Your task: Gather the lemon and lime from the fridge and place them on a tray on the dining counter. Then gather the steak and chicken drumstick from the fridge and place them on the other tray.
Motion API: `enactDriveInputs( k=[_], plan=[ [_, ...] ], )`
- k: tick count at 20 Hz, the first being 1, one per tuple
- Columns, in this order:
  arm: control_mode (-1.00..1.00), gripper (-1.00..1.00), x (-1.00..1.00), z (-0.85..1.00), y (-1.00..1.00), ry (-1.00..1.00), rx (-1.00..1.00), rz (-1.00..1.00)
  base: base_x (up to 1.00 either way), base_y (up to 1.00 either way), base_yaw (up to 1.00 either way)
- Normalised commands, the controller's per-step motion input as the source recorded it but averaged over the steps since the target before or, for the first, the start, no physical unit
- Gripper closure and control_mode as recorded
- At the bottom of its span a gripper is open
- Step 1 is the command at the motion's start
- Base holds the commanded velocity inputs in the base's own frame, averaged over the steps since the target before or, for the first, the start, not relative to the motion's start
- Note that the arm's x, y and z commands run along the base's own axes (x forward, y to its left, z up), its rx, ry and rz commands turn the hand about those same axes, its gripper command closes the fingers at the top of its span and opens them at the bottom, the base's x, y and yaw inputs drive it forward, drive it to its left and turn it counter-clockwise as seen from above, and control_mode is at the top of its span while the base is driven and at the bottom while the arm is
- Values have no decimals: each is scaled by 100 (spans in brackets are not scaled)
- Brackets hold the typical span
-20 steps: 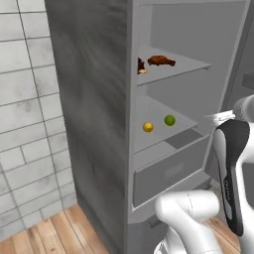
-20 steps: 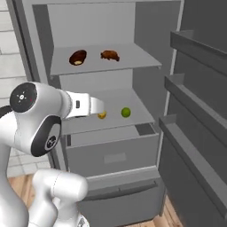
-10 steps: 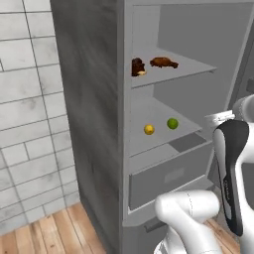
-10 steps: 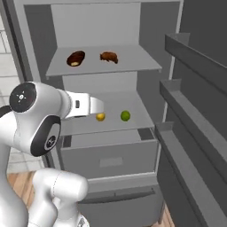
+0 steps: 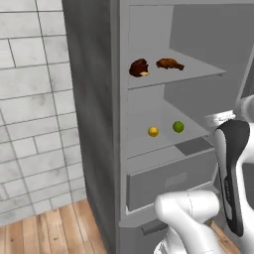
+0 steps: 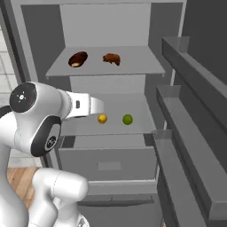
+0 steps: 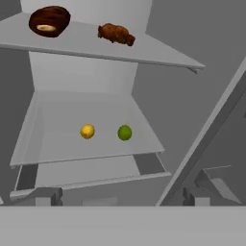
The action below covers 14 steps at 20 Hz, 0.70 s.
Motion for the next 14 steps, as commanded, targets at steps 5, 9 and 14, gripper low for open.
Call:
enactDriveInputs(
  k=[5,9,14],
  plan=[
    [100,-100,0,0,0,0,0,0,27,-32,27],
    [100,-100,0,0,0,0,0,0,36,-25,28],
    [100,-100,0,0,0,0,0,0,37,-26,30]
  ],
)
